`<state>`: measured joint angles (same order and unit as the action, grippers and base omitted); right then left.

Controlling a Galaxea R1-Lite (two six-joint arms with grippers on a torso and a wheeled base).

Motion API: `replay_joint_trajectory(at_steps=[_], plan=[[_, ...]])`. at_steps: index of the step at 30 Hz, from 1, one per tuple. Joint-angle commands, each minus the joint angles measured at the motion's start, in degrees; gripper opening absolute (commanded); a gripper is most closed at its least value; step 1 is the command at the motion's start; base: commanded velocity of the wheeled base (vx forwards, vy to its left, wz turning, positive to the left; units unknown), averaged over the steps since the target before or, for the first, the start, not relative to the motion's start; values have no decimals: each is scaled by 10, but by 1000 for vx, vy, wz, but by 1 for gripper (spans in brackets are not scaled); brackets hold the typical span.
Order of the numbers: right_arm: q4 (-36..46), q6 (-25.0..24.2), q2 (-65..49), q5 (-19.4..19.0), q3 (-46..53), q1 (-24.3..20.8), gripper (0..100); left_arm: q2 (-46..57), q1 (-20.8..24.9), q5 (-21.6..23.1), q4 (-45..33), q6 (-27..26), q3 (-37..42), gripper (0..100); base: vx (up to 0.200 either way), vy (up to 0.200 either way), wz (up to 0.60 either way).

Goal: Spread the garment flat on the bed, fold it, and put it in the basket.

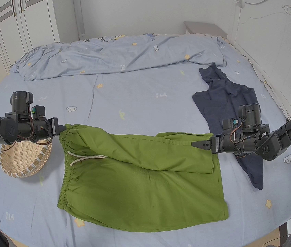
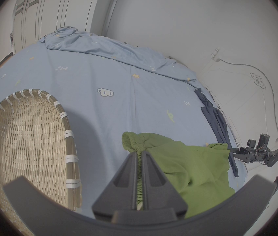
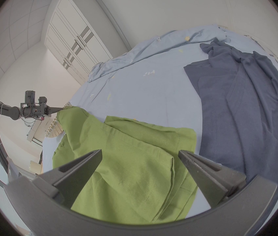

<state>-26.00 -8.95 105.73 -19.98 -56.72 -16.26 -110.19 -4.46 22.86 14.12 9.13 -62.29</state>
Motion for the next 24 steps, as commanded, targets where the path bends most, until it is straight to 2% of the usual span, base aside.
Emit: replay_joint_trajectory(at_steps=[1, 13, 14, 24], plan=[[0, 0, 11, -1, -3, 0, 100, -1, 0, 0, 0, 0, 0, 0, 0, 0, 0], [-21, -4, 28, -1, -3, -3, 100, -3, -1, 0, 0, 0, -2, 0, 0, 0, 0], [-19, -4, 28, -1, -3, -3, 0, -4, -1, 0, 0, 0, -2, 0, 0, 0, 0], [-21, -4, 27, -1, -2, 1, 0, -4, -1, 0, 0, 0, -2, 0, 0, 0, 0]])
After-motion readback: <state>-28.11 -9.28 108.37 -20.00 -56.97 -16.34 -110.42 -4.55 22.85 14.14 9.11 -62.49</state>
